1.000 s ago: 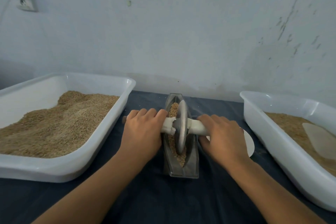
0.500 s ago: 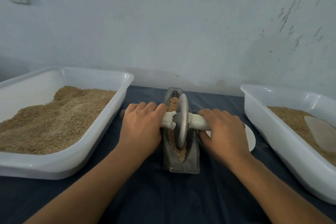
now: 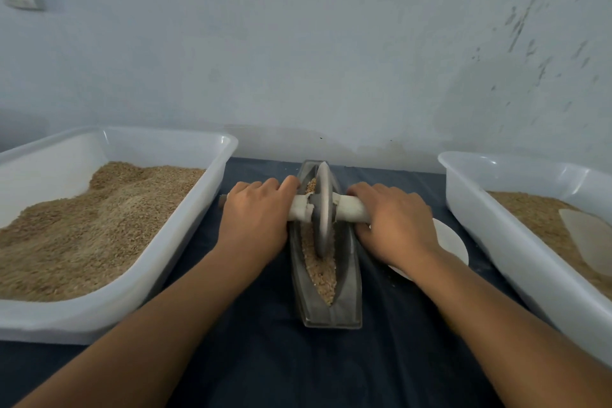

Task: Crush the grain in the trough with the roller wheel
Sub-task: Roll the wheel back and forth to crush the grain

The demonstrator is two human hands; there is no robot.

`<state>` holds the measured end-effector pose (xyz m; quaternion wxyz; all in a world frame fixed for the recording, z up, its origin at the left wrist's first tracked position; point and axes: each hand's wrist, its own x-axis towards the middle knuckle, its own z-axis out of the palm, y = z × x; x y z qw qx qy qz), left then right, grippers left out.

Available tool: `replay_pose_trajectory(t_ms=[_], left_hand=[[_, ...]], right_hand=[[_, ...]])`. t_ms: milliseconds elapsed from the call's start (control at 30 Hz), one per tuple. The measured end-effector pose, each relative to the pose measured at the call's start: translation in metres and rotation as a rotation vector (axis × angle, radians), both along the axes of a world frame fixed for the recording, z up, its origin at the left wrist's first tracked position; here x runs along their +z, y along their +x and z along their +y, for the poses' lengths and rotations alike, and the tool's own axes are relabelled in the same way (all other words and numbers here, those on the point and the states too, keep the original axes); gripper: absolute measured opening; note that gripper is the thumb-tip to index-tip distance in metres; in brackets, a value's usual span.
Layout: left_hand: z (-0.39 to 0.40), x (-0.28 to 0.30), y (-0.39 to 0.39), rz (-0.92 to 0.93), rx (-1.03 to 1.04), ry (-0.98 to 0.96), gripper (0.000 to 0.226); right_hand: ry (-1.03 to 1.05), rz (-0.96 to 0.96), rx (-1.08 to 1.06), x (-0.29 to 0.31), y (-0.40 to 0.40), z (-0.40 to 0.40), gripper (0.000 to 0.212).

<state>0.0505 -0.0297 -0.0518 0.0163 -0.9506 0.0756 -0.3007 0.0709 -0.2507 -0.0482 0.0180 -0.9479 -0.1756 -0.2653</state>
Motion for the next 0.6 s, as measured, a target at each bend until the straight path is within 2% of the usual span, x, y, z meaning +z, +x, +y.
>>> replay_pose_trajectory(t_ms=[367, 600], left_hand=[[0.003, 0.005, 0.052, 0.013, 0.038, 0.054, 0.046], [0.003, 0.004, 0.056, 0.001, 0.057, 0.007, 0.036]], right_hand=[[0.01, 0.121, -0.079, 0.006, 0.056, 0.005, 0.031], [-0.018, 0.109, -0.111, 0.012, 0.07, 0.009, 0.026]])
